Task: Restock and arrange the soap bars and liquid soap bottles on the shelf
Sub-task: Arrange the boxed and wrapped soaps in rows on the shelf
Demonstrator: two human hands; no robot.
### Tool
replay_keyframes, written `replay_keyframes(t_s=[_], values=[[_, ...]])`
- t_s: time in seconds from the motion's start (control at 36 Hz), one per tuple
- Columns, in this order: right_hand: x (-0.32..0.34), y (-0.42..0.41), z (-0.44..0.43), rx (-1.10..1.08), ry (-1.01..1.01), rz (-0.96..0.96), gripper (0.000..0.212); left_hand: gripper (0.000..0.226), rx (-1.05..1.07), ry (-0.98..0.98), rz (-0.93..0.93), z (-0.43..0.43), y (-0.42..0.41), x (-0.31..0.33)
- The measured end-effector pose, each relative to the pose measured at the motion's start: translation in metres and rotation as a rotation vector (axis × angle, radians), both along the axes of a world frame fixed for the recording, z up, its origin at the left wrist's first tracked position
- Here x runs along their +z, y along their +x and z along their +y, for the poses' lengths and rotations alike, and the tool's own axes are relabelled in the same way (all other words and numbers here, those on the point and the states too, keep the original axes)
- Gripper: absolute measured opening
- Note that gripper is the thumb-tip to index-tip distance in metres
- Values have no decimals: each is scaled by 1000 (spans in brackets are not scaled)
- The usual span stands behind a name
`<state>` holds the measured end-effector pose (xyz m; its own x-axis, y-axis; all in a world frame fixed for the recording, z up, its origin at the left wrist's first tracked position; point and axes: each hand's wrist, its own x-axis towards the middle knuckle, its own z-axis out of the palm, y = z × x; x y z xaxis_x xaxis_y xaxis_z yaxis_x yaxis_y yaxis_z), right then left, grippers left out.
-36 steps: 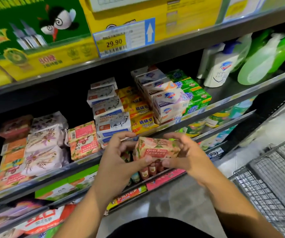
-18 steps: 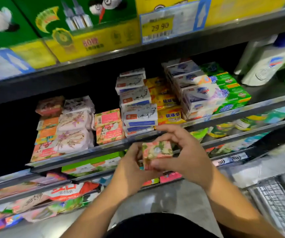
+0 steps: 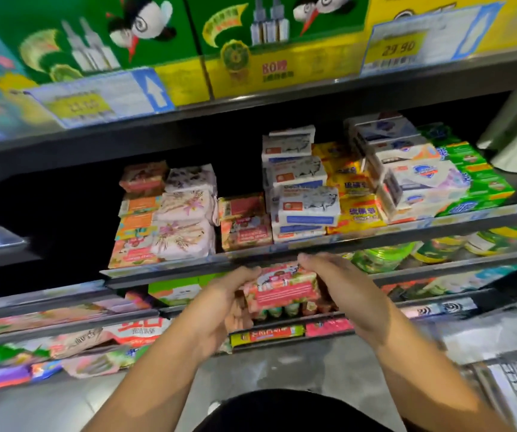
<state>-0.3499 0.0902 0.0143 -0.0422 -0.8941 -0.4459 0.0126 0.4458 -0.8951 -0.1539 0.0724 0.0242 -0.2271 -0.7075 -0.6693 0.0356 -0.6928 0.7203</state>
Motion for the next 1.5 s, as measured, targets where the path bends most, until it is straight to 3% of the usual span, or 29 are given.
replay_keyframes(t_s=[0.08,0.19,0.42,0.47,0.56,0.67,0.78,0.94,1.03,1.08,1.19,1.28,1.36,1.5], values=[[-6,12,2,32,34,12,43,43,4,-8,-33,2,12,-6],[-6,24,-3,20,-55,-23,35,29,-8,-185,-20,-2,35,-5],[12,51,-10,66,-301,-352,59,42,-4,-672,-41,-14,79,26],[13,64,-11,91,-274,-449,56,46,-72,-840,-113,-15,95,26],[18,84,-13,89,-202,-529,50,48,-239,-1146,-385,-19,120,26],[31,103,-19,158,-187,-372,24,53,-373,-1438,-579,-21,143,24],[35,112,-29,330,-285,-22,34,48,-328,-1520,-580,-23,167,17],[47,143,-41,433,-408,289,46,60,-189,-1435,-648,-33,196,10],[47,158,-51,394,-532,459,48,70,-201,-1192,-755,-45,207,-1],[46,166,-58,379,-604,529,47,73,-231,-1049,-879,-54,211,-18],[47,184,-77,355,-747,831,45,101,-350,-848,-1233,-76,210,-45],[46,192,-96,322,-754,881,45,95,-468,-708,-1353,-90,205,-52],[47,202,-116,282,-726,941,45,99,-499,-631,-1337,-95,202,-50],[40,220,-159,317,-619,937,42,103,-529,-628,-1369,-90,202,-46]])
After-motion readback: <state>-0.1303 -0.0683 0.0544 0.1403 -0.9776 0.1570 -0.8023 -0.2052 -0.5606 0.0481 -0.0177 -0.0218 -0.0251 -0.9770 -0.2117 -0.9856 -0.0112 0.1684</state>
